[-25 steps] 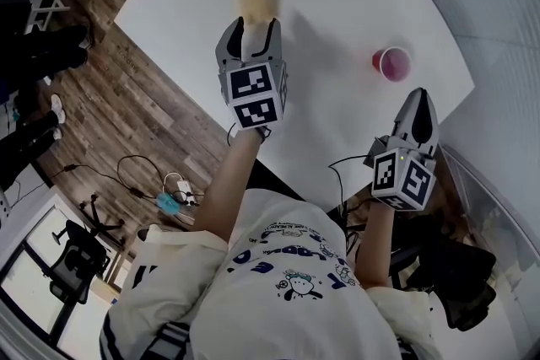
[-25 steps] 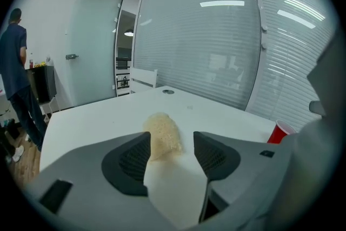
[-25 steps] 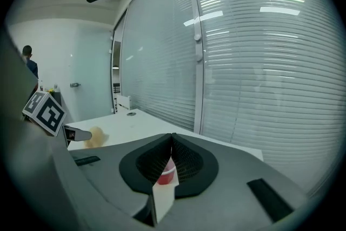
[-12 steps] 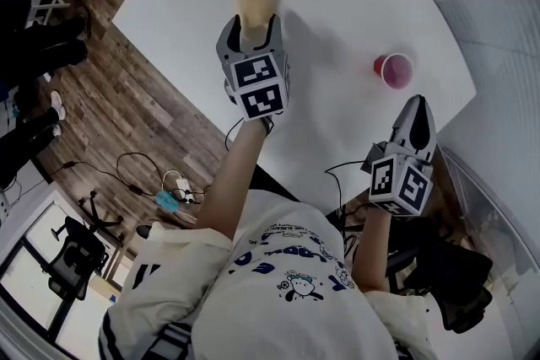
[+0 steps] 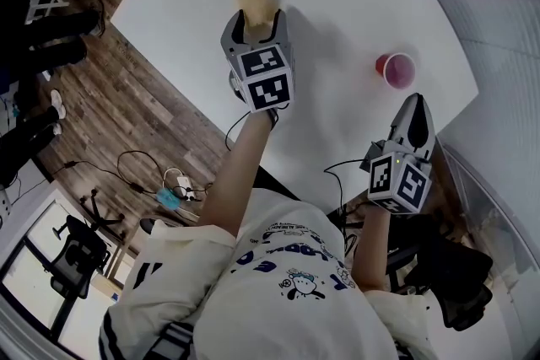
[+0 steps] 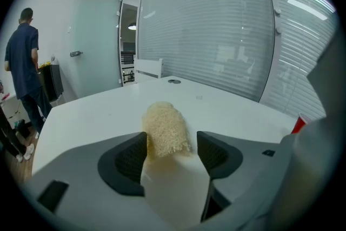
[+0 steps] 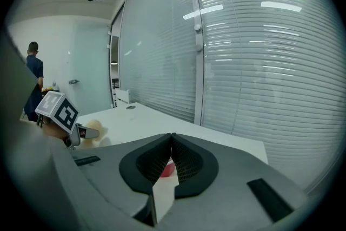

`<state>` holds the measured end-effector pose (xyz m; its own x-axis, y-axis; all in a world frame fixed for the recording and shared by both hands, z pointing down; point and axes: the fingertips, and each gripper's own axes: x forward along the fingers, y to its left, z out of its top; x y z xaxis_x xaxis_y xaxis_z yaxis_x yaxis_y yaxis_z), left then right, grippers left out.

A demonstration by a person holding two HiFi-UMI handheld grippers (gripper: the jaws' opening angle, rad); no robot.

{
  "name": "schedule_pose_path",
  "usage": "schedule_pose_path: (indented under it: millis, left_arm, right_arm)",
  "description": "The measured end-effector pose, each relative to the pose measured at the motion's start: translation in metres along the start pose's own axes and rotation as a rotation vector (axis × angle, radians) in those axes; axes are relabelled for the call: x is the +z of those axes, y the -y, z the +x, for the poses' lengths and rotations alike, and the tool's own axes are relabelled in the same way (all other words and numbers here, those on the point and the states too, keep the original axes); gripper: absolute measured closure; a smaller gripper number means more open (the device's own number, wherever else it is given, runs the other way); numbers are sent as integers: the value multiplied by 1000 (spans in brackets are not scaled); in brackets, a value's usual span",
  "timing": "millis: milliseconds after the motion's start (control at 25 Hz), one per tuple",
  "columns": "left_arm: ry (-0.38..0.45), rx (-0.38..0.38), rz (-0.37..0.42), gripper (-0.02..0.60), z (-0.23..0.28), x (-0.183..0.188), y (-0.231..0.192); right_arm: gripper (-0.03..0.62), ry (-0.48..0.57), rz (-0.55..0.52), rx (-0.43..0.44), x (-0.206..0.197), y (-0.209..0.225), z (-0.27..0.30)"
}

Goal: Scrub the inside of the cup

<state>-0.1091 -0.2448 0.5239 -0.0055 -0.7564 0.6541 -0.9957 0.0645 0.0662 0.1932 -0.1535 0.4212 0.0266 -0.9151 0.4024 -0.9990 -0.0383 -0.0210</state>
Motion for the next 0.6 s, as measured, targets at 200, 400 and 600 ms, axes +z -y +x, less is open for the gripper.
schedule_pose_path:
  millis: [200,400,600]
  left_arm:
    - [-10,23,1,292,7,-4,-4]
    - [-18,44,-9,310,8,-6,-10]
    - [-26,57,7,339,10,-8,-14]
  right_arm:
    - [594,-6,1,-4,-4,1,2]
    - [594,-4,3,-12,-4,2,0]
    - [594,1,4,-15,-2,2,-1]
